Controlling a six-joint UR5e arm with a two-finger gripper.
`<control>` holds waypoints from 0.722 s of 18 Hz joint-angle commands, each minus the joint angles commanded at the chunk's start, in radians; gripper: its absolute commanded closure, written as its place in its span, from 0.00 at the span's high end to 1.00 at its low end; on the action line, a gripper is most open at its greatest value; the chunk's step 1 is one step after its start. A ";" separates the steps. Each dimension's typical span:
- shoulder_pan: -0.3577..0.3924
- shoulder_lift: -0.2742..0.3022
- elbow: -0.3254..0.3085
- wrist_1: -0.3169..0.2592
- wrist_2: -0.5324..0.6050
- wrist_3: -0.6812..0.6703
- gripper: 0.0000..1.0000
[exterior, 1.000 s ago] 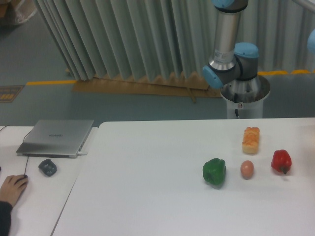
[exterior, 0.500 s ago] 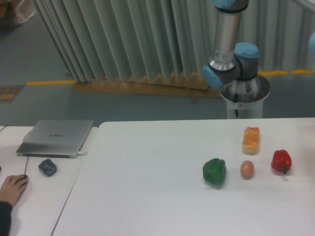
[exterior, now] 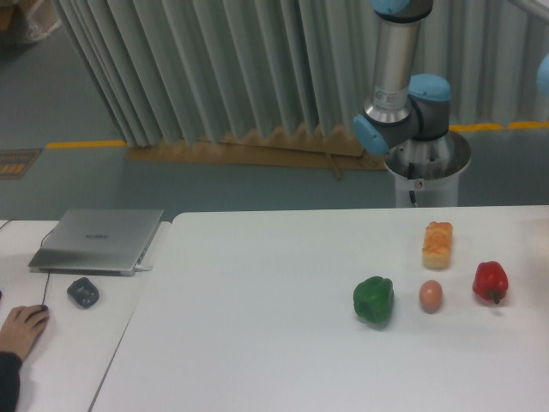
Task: Place the red peppers in a basket
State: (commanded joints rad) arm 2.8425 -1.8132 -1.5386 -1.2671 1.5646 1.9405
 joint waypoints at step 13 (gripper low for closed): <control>0.000 0.017 -0.035 0.002 -0.002 -0.002 1.00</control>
State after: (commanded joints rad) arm 2.8425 -1.7963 -1.5739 -1.2655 1.5631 1.9390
